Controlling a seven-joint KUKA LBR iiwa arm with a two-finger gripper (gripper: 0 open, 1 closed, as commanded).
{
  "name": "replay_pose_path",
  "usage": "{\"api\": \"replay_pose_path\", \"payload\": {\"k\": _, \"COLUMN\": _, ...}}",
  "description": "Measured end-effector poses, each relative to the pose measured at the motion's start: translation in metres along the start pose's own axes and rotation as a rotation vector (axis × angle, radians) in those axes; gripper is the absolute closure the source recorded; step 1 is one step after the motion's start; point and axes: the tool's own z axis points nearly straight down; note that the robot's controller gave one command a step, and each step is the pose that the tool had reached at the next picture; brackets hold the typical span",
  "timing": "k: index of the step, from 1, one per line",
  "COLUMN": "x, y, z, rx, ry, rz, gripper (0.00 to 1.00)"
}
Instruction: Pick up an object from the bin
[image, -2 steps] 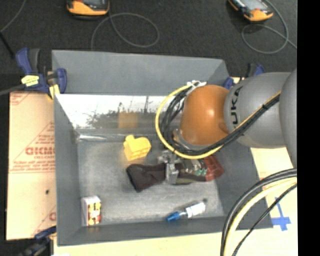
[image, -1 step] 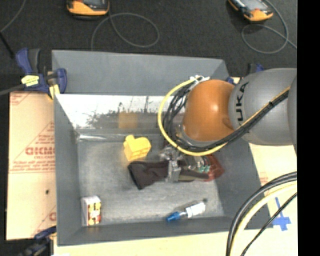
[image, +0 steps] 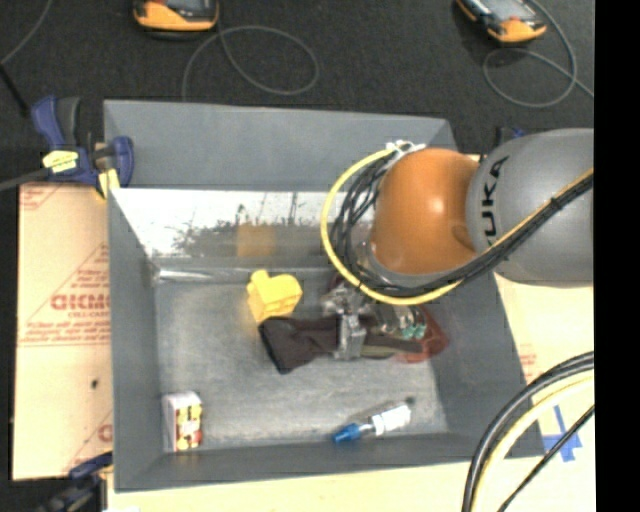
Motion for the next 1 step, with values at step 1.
{"api": "replay_pose_path", "payload": {"k": 1, "x": -0.0005, "y": -0.0001, "z": -0.0216, "rx": 0.0, "ry": -0.002, "rz": 0.001, "gripper": 1.0}}
